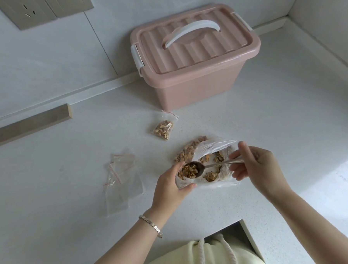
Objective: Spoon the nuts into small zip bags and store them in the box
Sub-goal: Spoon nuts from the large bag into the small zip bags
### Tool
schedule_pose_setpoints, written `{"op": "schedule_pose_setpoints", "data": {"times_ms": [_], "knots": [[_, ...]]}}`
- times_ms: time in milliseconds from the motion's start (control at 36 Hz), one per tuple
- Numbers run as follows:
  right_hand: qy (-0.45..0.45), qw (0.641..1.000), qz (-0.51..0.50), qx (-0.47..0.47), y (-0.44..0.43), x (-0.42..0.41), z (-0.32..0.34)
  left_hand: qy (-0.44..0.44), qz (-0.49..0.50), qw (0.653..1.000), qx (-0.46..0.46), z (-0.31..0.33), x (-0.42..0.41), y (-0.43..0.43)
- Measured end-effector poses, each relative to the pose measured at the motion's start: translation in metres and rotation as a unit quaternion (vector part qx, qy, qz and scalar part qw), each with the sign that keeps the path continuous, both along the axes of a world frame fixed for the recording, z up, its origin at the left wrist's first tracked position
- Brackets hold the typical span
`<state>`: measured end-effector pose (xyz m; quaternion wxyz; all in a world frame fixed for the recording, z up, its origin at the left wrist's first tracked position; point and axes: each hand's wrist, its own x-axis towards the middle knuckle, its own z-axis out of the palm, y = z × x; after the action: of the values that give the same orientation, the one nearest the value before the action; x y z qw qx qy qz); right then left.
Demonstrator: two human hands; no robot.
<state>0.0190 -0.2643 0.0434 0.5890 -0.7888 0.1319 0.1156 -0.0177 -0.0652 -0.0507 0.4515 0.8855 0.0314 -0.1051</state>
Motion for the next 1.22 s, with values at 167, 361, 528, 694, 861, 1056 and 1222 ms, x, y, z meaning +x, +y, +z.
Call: {"op": "schedule_pose_setpoints", "data": {"times_ms": [167,361,528,694,861,1056,1222], "knots": [[-0.151,0.955,0.169,-0.191,0.029,-0.013,-0.002,0.005,0.012,1.000,-0.001,0.001,0.002,-0.003],[-0.230,0.940,0.154,-0.198,0.018,-0.024,0.001,0.013,0.026,1.000,-0.010,0.000,0.000,-0.001],[-0.108,0.988,-0.039,-0.104,-0.018,-0.025,0.005,0.014,0.025,0.999,-0.027,0.001,-0.001,0.000],[-0.059,0.986,-0.118,-0.104,-0.046,-0.019,-0.040,0.016,0.023,0.999,-0.021,0.000,-0.002,0.001],[-0.064,0.989,-0.100,-0.092,-0.041,-0.022,-0.067,0.016,0.025,0.999,-0.013,0.001,-0.003,0.002],[0.011,0.998,-0.056,-0.011,-0.028,-0.033,-0.082,0.016,0.026,1.000,-0.008,0.000,-0.004,0.003],[0.112,0.985,-0.096,0.084,-0.019,-0.041,-0.087,0.015,0.026,1.000,-0.008,-0.001,-0.003,0.002]]}}
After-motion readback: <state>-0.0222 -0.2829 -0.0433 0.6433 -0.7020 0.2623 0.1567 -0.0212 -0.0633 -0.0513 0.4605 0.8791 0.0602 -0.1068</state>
